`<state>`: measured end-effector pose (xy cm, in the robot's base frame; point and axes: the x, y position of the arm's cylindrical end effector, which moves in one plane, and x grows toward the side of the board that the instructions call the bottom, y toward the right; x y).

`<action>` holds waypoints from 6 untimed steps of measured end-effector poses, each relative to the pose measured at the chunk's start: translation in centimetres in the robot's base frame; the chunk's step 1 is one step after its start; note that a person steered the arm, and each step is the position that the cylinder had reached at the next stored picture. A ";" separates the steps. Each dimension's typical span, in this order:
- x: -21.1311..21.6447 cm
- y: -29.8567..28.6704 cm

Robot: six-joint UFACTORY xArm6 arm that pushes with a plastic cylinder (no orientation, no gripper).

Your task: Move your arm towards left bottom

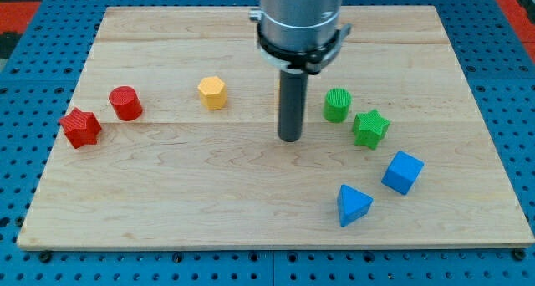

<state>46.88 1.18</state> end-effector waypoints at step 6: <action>6.1 -31.5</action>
